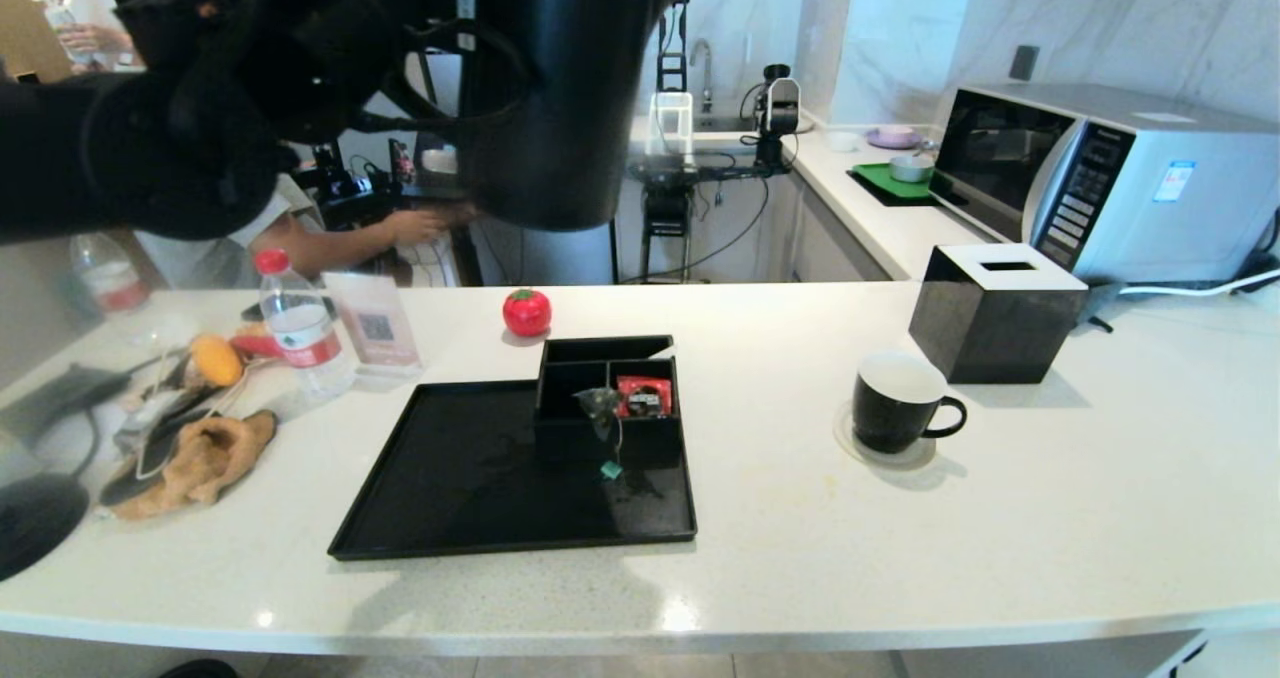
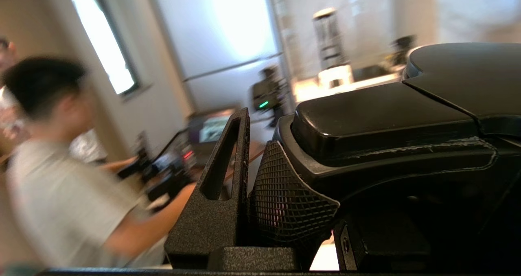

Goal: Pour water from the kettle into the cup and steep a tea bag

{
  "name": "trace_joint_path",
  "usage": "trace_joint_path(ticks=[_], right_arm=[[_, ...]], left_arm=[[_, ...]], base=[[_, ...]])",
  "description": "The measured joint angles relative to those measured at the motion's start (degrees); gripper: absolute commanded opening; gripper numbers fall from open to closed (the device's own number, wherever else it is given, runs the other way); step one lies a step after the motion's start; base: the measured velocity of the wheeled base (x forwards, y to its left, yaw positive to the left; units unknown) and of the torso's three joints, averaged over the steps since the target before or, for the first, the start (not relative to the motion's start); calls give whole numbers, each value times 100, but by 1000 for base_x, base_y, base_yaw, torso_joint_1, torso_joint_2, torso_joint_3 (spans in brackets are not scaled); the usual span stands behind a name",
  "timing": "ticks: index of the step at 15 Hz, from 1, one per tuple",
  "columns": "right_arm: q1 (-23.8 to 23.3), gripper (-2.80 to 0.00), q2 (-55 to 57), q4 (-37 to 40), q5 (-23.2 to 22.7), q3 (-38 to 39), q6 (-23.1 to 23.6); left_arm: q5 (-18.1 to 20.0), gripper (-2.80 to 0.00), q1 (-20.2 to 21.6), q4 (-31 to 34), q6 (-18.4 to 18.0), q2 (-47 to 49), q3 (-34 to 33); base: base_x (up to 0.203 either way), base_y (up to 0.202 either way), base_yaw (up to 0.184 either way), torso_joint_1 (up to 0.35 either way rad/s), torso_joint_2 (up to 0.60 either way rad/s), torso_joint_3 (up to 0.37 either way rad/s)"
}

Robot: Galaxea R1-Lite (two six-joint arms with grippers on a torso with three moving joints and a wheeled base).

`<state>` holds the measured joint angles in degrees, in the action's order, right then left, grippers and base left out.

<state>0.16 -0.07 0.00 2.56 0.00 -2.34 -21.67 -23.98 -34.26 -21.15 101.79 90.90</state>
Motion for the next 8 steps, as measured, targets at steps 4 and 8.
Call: trace_joint_path(ticks=[4, 8], right_arm=[[0, -280, 0, 0, -2, 0, 0], [0, -280, 0, 0, -3, 0, 0]], left_arm=[[11, -280, 621, -10, 407, -925, -1403], [139, -280, 1203, -470, 798, -1571, -3005]], base=[[0, 0, 0, 0, 0, 0], [0, 0, 0, 0, 0, 0]])
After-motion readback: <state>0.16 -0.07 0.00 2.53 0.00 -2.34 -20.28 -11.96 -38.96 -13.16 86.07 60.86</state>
